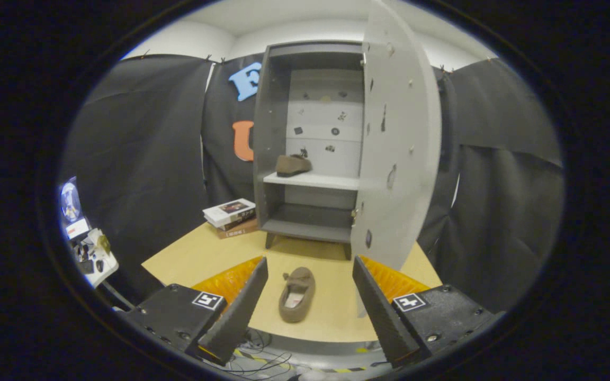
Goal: Open the shoe cabinet door, grab the shoes and put them into the shoe cabinet, then close the shoe cabinet door.
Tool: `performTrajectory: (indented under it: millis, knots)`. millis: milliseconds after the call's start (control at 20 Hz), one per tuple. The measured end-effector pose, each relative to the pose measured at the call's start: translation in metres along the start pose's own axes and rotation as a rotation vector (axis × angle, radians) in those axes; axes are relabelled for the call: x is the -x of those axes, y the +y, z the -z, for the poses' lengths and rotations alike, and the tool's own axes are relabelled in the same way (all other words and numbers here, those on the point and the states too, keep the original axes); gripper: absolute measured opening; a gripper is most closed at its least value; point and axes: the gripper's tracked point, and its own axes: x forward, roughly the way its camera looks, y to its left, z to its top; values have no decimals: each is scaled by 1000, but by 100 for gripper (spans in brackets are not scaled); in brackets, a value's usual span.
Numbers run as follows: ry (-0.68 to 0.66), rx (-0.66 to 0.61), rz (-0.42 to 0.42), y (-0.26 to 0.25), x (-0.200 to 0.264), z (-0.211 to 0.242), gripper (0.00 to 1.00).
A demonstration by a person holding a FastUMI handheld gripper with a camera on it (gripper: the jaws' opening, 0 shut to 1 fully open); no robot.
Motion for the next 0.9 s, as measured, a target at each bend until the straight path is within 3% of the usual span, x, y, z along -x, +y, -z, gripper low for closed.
performTrajectory:
  millis: [250,550,900]
  knots:
    - [142,-21,-66,38,-86,82,100]
    - [293,-69,-74,59,-194,154,100]
    - [399,-168,-27,54,-277,186,99]
